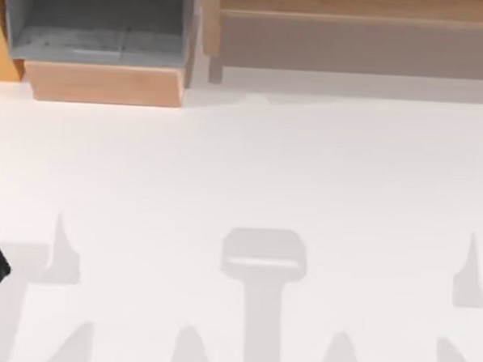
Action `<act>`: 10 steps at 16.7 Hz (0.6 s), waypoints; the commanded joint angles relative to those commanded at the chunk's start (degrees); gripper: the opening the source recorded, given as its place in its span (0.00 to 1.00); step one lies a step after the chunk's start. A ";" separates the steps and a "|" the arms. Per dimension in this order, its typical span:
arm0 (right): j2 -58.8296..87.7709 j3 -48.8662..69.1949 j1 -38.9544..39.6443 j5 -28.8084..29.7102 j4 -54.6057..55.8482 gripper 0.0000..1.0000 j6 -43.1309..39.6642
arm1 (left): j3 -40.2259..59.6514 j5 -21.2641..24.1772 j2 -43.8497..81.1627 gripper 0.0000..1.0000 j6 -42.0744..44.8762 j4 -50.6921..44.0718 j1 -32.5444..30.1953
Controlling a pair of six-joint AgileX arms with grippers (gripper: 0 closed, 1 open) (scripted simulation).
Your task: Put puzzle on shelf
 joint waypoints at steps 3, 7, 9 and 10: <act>0.00 0.00 0.00 0.00 0.00 1.00 0.00 | 0.25 0.04 0.54 1.00 0.40 0.26 0.15; 0.00 0.00 0.00 0.00 0.00 1.00 0.00 | 3.76 0.98 8.23 1.00 6.04 4.00 2.10; 0.00 0.00 0.00 0.00 0.00 1.00 0.00 | 6.92 2.07 15.12 1.00 10.99 7.39 3.66; 0.00 0.00 0.00 0.00 0.00 1.00 0.00 | 8.79 2.77 19.18 1.00 13.88 9.40 4.53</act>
